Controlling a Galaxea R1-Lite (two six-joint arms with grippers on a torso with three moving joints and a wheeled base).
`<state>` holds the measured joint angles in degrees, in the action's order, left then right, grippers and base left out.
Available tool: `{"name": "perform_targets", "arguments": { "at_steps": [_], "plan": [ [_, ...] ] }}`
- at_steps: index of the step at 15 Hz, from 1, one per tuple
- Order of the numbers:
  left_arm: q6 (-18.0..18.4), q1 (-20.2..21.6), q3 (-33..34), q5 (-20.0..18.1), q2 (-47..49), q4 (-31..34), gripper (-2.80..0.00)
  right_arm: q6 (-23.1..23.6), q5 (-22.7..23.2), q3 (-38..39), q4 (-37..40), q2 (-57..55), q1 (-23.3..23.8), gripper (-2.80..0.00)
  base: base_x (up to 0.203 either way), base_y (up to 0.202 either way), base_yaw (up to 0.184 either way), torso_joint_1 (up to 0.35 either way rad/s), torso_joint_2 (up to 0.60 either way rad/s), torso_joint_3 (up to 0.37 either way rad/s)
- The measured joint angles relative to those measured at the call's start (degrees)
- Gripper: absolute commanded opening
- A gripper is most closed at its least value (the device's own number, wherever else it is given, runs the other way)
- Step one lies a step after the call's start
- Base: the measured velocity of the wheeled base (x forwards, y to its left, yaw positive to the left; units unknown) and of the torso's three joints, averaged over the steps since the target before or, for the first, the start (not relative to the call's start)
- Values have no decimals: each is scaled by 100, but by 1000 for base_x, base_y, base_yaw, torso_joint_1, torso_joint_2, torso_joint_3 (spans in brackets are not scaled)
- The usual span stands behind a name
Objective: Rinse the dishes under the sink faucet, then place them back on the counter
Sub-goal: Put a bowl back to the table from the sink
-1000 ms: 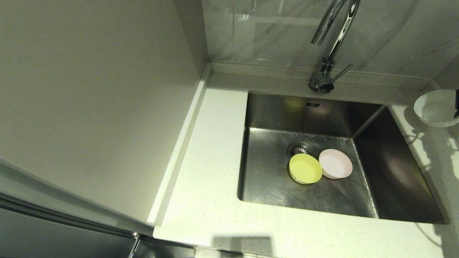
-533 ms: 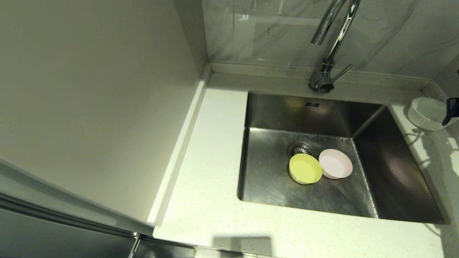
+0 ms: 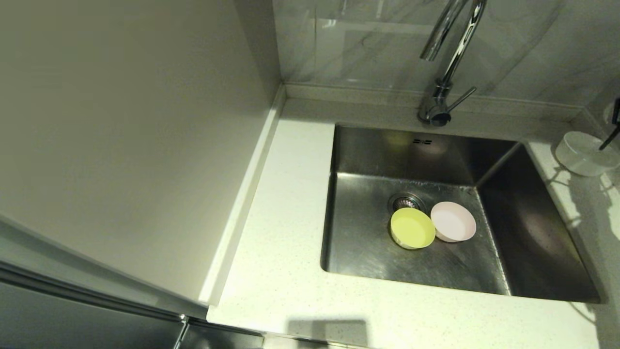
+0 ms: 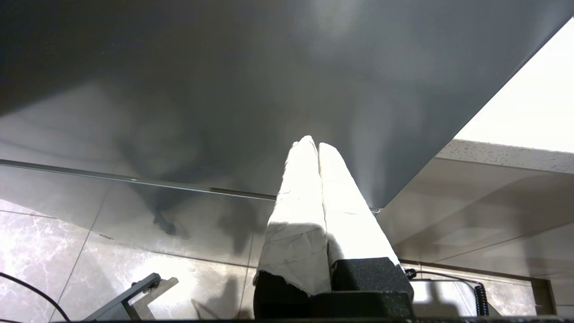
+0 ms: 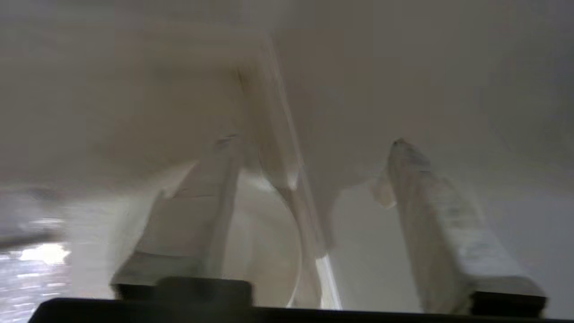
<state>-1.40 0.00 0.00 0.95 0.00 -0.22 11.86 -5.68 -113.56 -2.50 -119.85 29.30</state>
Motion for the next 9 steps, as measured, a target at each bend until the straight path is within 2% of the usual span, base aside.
{"name": "perform_targets", "arguments": {
  "at_steps": [5, 7, 9],
  "plan": [
    [4, 0, 0, -1, 0, -2, -280, -31, 1161, 193, 240, 872, -559, 0, 0, 0, 0, 0, 0, 0],
    [3, 0, 0, -2, 0, -2, -280, -147, 1603, 278, 926, 1390, -849, 0, 0, 0, 0, 0, 0, 0],
    [3, 0, 0, -1, 0, -1, -280, -354, 2017, 232, 2051, 1880, -1164, 0, 0, 0, 0, 0, 0, 0]
  ]
}}
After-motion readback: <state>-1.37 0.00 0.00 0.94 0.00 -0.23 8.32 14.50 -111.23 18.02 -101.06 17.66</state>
